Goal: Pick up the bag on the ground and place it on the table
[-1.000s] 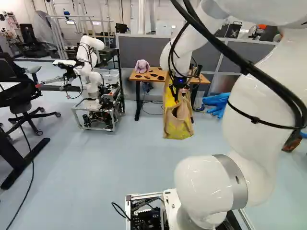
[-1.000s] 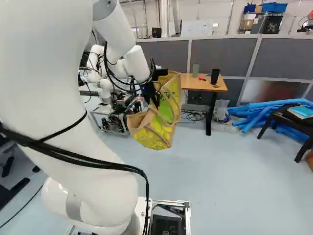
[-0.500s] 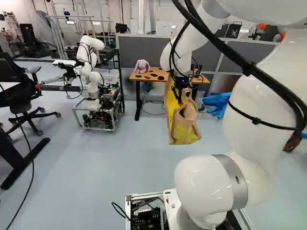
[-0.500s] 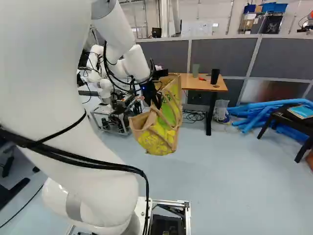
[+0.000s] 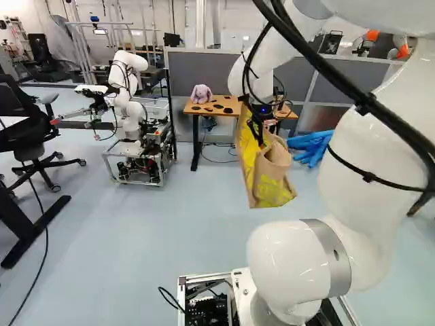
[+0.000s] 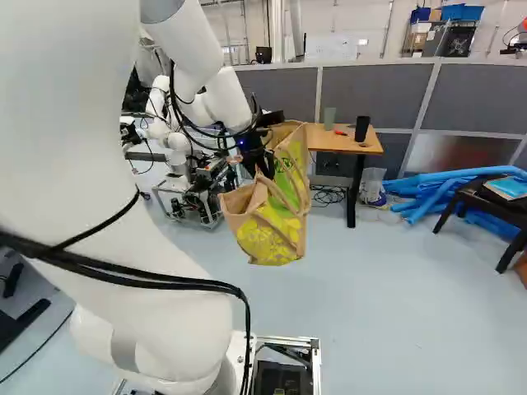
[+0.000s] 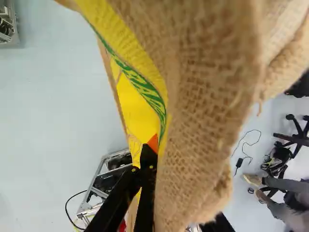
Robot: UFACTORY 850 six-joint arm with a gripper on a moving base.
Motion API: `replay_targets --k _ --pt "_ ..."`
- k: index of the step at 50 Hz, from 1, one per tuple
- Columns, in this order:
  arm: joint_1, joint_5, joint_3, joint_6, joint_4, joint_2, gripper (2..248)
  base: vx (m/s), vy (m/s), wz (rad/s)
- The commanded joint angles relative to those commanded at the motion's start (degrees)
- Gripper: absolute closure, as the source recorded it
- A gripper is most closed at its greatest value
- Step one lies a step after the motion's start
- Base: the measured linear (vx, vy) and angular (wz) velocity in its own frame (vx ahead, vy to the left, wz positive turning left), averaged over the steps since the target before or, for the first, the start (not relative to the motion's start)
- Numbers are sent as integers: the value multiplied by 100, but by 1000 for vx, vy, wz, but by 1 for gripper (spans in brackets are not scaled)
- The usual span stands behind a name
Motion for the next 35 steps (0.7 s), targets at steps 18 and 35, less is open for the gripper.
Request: replay_targets --k 18,35 --pt "3 -463 -60 0 -146 291 228 0 0 0" --pt "-2 -877 -127 0 -278 564 228 0 0 0"
